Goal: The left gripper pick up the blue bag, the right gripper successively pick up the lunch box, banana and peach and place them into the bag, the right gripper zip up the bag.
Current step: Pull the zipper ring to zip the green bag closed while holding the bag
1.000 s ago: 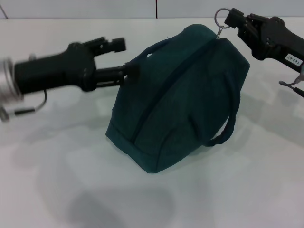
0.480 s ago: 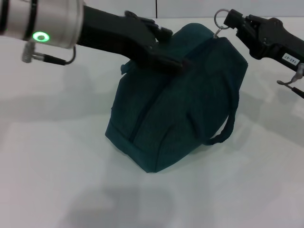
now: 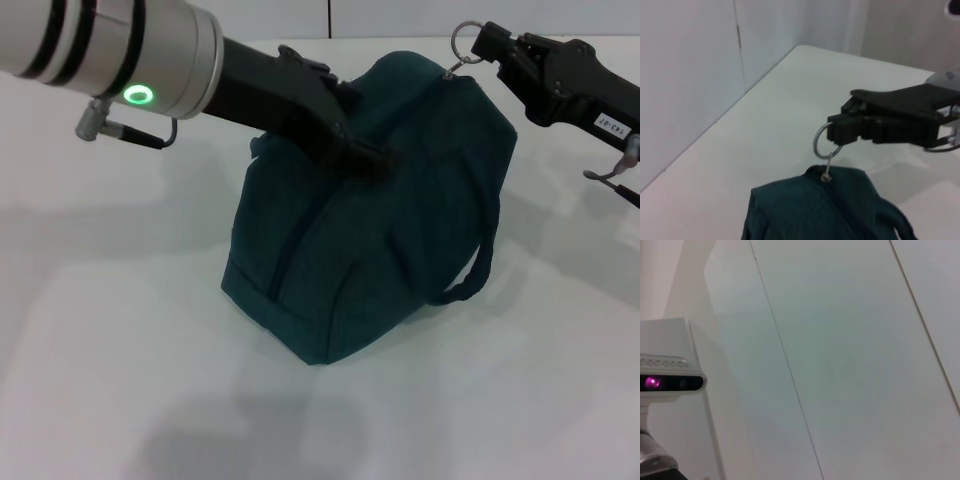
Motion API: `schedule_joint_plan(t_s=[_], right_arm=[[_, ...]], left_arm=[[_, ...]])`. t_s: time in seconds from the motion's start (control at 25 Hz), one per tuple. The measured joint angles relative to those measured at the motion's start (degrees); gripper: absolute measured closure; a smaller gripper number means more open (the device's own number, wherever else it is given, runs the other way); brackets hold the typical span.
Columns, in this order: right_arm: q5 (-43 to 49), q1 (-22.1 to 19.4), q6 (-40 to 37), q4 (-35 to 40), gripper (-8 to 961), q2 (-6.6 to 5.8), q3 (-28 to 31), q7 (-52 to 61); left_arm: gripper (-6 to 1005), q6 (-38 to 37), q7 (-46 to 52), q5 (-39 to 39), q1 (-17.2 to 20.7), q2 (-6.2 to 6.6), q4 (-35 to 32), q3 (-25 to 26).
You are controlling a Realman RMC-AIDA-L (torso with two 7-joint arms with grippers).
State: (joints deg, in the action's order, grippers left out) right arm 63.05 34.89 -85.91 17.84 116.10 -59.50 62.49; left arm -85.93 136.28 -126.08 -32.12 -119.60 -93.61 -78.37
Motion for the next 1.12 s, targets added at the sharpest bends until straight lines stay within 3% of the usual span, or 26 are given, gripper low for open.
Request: schedule_joint_plan(t_s=[0.28,0.48,0.6,1.0,1.12], right_arm=[[-0.06,0.00,0.01,0.00,951,0.00,0.01,0.00],[-0.08,0.00,0.10,0.00,951,0.01,0.01,0.03],[-0.10,0.00,0.13,-0.01,952,0.00,0.01,0.04],[-0.12,-0.16,0.13,0.00,952,0.09,0.04,0.08],[-0.12,-0.34,0.18,-0.01,952,0.10,0.30,0.09]], left_arm=[[239,2.58,-4.45,-2.36,1.86,-0.13,-0.89,-4.64],[303,3.64,-5.08,-2.36,2.68,-0.09,-1.60,-5.10],[545,3.68,-5.32,-2.56,2.68,-0.05,-1.62,-5.32],[853,3.64,-6.64,-2.12,2.96,-0.07,-1.66,-5.39],[872,3.34,-6.87,-2.05,2.96,-0.05,-1.69,-5.39]])
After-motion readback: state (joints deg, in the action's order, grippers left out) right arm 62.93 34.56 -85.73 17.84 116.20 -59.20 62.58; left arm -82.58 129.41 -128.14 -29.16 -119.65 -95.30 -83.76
